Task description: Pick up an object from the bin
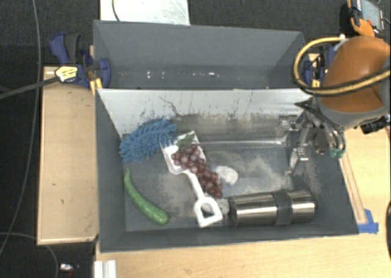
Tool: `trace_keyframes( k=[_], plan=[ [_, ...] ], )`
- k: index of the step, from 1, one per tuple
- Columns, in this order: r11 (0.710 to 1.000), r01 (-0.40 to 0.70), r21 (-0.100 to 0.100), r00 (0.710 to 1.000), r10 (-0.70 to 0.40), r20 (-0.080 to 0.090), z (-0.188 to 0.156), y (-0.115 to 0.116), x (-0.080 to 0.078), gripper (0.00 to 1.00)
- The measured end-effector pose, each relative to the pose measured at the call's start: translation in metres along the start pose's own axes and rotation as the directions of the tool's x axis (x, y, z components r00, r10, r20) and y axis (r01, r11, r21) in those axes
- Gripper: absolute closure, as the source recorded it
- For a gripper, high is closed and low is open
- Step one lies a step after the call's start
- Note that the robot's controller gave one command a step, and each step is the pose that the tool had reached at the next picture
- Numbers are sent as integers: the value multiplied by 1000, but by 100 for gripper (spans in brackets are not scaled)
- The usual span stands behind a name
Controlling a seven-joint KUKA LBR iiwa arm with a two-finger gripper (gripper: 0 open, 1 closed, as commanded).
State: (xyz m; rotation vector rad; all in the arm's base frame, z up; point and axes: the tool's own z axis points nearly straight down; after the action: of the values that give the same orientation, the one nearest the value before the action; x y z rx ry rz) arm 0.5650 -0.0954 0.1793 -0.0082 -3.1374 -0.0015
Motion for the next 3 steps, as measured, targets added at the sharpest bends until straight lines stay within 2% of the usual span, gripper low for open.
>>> trace_keyframes(
  k=[1,2,3],
  plan=[
    [1000,4,1,1000,-4,7,-4,0,-2,0],
    [999,44,2,999,-44,23,65,32,45,0],
    [963,271,10,962,-271,22,56,57,83,0]
  ],
)
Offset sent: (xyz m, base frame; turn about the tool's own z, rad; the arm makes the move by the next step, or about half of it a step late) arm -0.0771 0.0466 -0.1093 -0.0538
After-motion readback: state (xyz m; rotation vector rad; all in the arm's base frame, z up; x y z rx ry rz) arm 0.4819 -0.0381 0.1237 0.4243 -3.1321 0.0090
